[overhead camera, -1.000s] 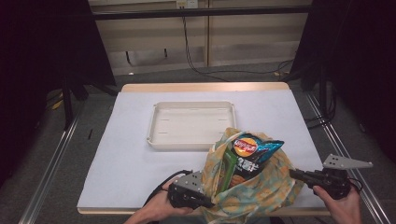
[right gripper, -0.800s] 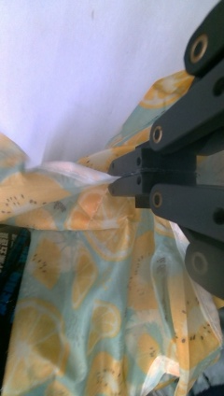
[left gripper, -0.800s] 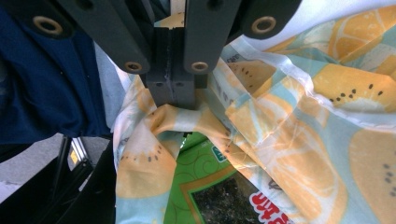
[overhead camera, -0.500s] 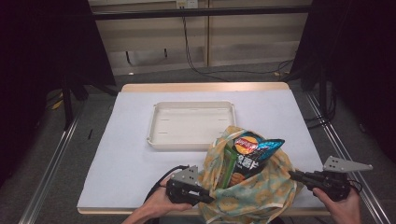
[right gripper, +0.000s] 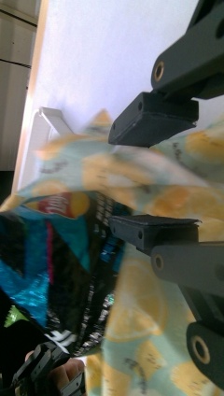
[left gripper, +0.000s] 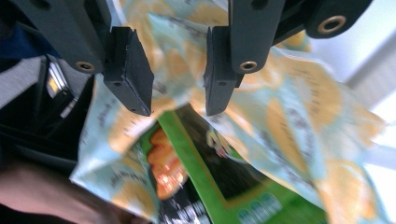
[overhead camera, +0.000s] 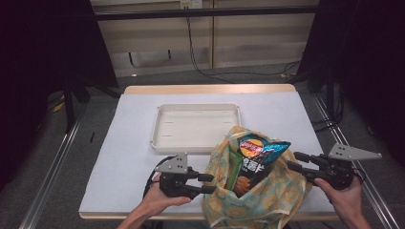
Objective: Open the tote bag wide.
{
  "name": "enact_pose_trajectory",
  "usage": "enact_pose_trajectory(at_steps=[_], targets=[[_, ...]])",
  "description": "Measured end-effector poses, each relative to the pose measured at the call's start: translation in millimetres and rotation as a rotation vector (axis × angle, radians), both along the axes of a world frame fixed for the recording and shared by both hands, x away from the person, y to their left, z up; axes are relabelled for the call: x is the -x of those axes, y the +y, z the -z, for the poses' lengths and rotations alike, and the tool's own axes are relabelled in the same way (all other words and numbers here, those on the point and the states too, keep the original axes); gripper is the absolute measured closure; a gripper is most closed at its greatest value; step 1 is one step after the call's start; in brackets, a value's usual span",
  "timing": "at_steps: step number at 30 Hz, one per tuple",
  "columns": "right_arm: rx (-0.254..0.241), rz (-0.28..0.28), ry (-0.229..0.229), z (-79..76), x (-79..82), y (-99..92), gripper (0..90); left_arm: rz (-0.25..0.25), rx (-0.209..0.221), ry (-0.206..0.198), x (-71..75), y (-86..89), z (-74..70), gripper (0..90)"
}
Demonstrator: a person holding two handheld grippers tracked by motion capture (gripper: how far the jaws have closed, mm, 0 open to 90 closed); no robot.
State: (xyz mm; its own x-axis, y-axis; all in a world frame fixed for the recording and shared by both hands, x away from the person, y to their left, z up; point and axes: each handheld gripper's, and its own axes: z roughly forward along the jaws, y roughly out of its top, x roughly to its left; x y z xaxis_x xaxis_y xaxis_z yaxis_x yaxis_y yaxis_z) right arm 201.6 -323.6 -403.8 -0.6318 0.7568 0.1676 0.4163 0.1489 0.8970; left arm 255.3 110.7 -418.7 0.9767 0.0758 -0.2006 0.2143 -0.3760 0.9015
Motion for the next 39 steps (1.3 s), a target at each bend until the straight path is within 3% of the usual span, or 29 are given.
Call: enact_pose_trajectory(at_steps=[3,9,14,16,18,21,24,26,30,34,39], targets=[[-0.007,-0.003,0.000,-1.1,-5.1,0.0,50.4,-0.047,0.006,-0.011,-7.1,-1.0,-7.2,61.9],[0.009,-0.016,0.014,0.9,-16.5,2.5,49.2,-0.129,0.065,-0.033,-32.3,-15.9,-23.5,58.4],[0.017,-0.036,0.020,3.1,-25.2,5.3,59.8,-0.183,0.095,-0.034,-56.3,-34.3,-30.5,58.4],[0.024,-0.044,0.022,4.2,-27.6,7.7,65.2,-0.188,0.063,-0.051,-65.0,-42.4,-29.9,58.3],[0.025,-0.057,0.025,4.6,-30.0,10.0,69.9,-0.198,0.066,-0.042,-72.3,-49.5,-28.0,58.0],[0.027,-0.067,0.032,4.0,-32.6,13.6,76.4,-0.217,0.037,-0.075,-81.5,-58.0,-25.8,57.9],[0.029,-0.078,0.024,3.0,-35.4,15.6,82.9,-0.223,0.013,-0.079,-90.4,-65.0,-21.2,57.4],[0.024,-0.084,0.018,1.4,-37.2,16.5,85.8,-0.206,-0.010,-0.082,-94.5,-70.1,-20.2,60.7],[0.026,-0.089,0.010,-1.9,-39.6,19.6,88.3,-0.168,0.009,-0.088,-100.1,-74.3,-25.4,89.8],[0.023,-0.087,0.003,-2.4,-42.0,20.6,88.7,-0.191,0.021,-0.078,-109.0,-76.8,-30.5,90.0],[0.019,-0.078,0.001,-1.6,-44.2,21.4,88.3,-0.282,0.011,-0.040,-129.8,-73.9,-24.5,90.0]])
